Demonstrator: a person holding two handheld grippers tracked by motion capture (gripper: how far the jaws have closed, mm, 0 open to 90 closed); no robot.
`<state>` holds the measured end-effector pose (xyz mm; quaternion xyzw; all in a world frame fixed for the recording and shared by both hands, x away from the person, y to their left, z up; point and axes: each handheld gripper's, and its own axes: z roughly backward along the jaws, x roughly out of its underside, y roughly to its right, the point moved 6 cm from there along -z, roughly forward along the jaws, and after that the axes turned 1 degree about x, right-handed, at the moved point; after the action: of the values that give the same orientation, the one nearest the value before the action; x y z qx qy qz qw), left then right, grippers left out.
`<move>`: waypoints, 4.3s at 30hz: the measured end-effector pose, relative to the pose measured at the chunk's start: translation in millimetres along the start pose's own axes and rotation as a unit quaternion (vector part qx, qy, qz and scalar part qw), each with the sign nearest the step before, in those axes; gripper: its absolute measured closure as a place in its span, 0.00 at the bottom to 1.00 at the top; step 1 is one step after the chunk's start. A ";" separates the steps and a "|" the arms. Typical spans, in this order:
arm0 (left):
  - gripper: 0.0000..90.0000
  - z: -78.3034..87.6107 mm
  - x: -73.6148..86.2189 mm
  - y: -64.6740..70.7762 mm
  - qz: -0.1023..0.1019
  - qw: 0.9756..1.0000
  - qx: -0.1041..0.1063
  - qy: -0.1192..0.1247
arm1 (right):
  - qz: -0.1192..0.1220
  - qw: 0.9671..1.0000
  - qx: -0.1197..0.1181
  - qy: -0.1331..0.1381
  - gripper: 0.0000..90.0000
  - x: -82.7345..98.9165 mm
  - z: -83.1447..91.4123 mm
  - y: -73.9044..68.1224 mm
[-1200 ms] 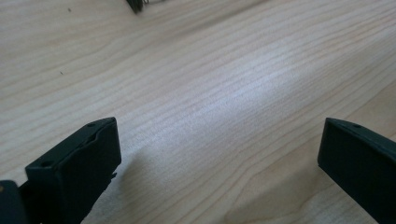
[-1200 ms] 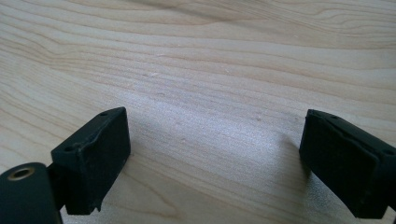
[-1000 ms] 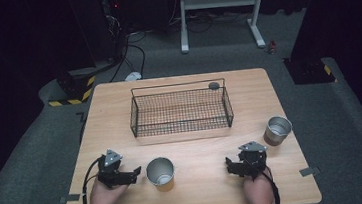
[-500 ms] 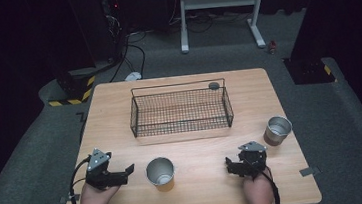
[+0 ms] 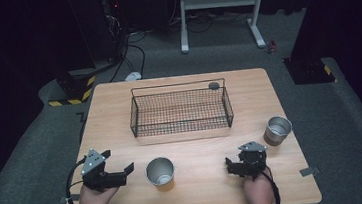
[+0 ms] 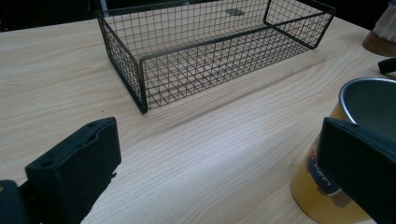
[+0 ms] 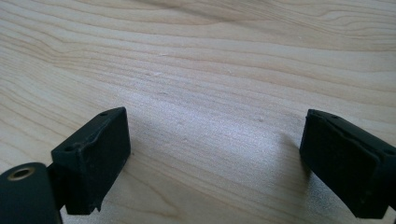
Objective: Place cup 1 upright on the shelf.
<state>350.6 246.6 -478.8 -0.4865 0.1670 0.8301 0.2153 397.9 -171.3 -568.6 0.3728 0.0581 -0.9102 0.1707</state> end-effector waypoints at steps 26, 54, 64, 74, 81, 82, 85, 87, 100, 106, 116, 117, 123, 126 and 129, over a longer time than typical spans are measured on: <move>0.00 6.4 -26.2 43.3 -0.028 0.996 0.072 0.039 | 0.000 1.000 0.000 0.000 0.09 0.0 0.0 -0.1; 0.00 -18.2 -16.2 96.3 -0.083 0.985 0.144 0.037 | 0.007 1.000 -0.001 0.002 0.10 -0.1 0.0 -0.8; 0.00 -22.4 -13.6 95.1 -0.086 0.985 0.145 0.035 | 0.011 1.000 -0.002 0.002 0.10 -0.2 0.0 -0.8; 0.00 -24.7 -11.4 96.5 -0.084 0.983 0.159 0.038 | 0.011 1.000 -0.002 0.002 0.10 -0.2 0.0 -0.8; 0.00 -32.9 -6.6 96.5 -0.086 0.985 0.150 0.027 | 0.013 1.000 -0.005 0.002 0.10 -0.1 0.2 -1.6; 0.00 -32.9 -6.6 96.5 -0.086 0.985 0.150 0.027 | 0.013 1.000 -0.005 0.002 0.10 -0.1 0.2 -1.6; 0.00 -36.2 -3.4 98.0 -0.092 0.985 0.148 0.022 | 0.013 1.000 -0.008 0.001 0.10 0.1 0.3 -2.4; 0.00 -38.1 -1.6 98.1 -0.094 0.985 0.145 0.019 | 0.013 1.000 -0.008 0.000 0.10 0.1 0.5 -2.6; 0.00 -44.2 9.0 96.3 -0.084 0.985 0.152 0.009 | 0.015 1.000 -0.010 0.000 0.10 0.1 0.5 -2.8; 0.00 -46.9 15.9 95.6 -0.094 0.984 0.150 -0.004 | 0.015 1.000 -0.011 0.000 0.10 0.1 0.5 -3.2; 0.00 -55.4 25.4 94.3 -0.083 0.985 0.151 -0.016 | 0.016 1.000 -0.013 0.001 0.10 0.0 0.4 -3.6; 0.00 -54.8 25.7 93.9 -0.080 0.984 0.158 -0.011 | 0.016 1.000 -0.013 0.001 0.10 0.0 0.4 -3.6; 0.01 -57.3 28.6 93.9 -0.081 0.984 0.158 -0.008 | 0.017 1.000 -0.013 0.001 0.10 0.0 0.4 -3.6; 0.02 -58.0 28.3 94.9 -0.076 0.984 0.162 -0.004 | 0.016 1.000 -0.013 0.001 0.10 0.0 0.4 -3.7; 0.05 -59.6 28.3 97.2 -0.077 0.984 0.162 -0.002 | 0.016 1.000 -0.013 0.001 0.10 0.0 0.4 -3.6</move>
<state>331.7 140.4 -525.1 -0.4546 0.2613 0.7741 0.3548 396.3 -168.0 -568.4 0.3726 0.0638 -0.9060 0.1903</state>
